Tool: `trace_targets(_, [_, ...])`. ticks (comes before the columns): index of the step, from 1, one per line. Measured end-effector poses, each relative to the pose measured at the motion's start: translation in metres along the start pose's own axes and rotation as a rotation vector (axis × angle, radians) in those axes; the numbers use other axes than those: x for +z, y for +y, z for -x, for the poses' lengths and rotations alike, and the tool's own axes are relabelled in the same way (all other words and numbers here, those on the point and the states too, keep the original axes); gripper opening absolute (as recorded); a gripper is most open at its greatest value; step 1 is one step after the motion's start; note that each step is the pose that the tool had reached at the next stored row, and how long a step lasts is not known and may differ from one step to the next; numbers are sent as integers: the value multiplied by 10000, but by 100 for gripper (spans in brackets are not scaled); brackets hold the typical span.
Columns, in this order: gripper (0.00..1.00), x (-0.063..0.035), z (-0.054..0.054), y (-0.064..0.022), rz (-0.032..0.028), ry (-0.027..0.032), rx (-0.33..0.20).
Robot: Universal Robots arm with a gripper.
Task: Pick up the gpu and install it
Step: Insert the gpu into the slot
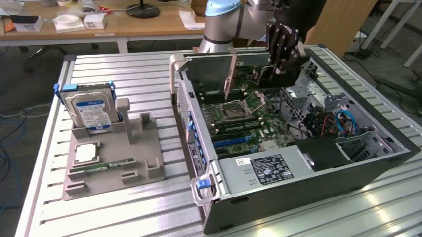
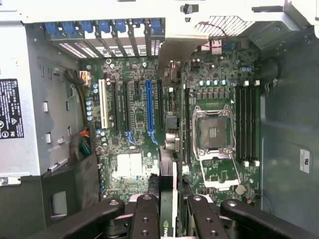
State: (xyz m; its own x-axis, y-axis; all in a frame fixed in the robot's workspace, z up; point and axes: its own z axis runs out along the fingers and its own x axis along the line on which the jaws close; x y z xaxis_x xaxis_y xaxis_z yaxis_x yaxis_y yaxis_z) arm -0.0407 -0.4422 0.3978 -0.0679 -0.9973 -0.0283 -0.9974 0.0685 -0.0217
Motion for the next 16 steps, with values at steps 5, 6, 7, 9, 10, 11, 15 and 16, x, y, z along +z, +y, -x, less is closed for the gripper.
trace_targets(5, [27, 32, -1, 3, 3, -1, -52])
trace_targets(6, [27, 38, -1, 3, 5, -1, -97])
trace_targets(7, [27, 45, -1, 4, 8, -2, -151])
trace_targets(9, [27, 62, -2, 4, 14, -6, -277])
trace_targets(10, [27, 73, -2, 4, 22, -7, -334])
trace_targets(11, [27, 84, -2, 4, 32, -7, -398])
trace_targets(15, [27, 113, -4, 8, 36, -9, -439])
trace_targets(16, [27, 131, -5, 18, 38, -8, -440])
